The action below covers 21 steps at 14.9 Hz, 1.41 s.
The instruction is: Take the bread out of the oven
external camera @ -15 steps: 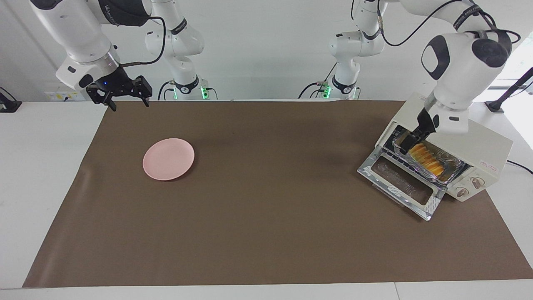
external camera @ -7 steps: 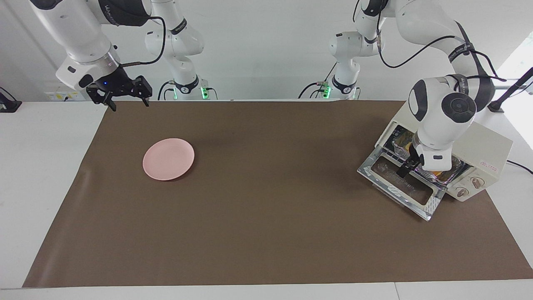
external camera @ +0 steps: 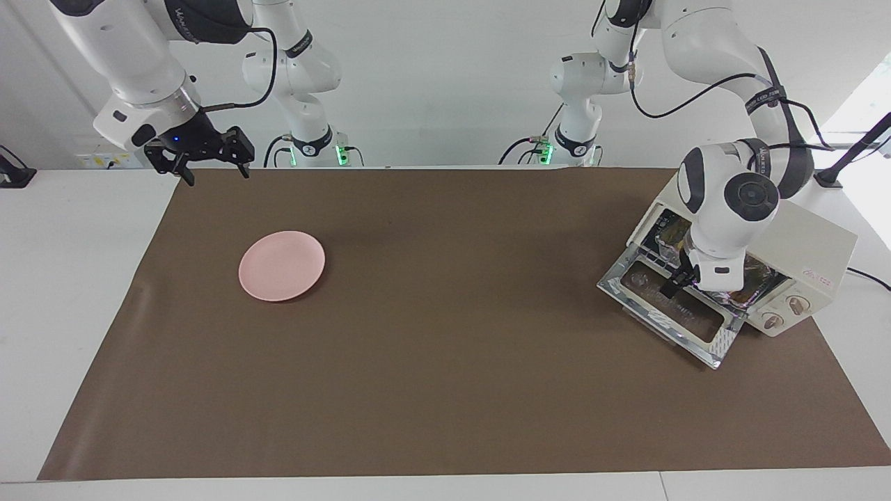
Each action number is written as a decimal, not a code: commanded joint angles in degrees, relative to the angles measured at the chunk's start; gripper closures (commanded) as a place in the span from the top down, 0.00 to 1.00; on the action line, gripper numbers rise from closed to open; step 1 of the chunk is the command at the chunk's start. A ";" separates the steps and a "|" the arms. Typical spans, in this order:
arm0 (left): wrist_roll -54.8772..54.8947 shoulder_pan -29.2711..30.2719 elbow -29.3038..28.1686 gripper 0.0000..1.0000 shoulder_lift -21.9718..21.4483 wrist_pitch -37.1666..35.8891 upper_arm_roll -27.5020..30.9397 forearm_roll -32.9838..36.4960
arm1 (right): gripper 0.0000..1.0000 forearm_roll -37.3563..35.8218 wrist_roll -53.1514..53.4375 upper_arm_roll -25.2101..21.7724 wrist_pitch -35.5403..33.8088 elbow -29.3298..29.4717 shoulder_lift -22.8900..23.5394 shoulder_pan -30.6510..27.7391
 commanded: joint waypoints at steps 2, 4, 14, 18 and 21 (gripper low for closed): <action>-0.93 0.45 -3.95 0.86 -1.12 4.09 -0.06 1.49 | 1.00 -0.46 -0.94 0.58 0.33 -1.32 -1.14 -0.77; -0.84 1.07 -4.65 0.61 -1.12 4.09 -0.06 1.49 | 1.00 -0.46 -0.94 0.58 0.33 -1.32 -1.23 -0.77; 1.36 -3.82 2.17 0.00 1.68 3.65 -0.50 0.79 | 1.00 -0.46 -0.94 0.58 0.33 -1.32 -1.23 -0.77; 1.71 -16.47 10.46 0.00 5.65 2.06 -0.59 -4.83 | 1.00 -0.46 -0.94 0.58 0.33 -1.32 -1.23 -0.77; 2.49 -26.94 8.97 0.00 6.17 4.16 -0.68 -5.36 | 1.00 -0.46 -0.94 0.58 0.33 -1.32 -1.14 -0.77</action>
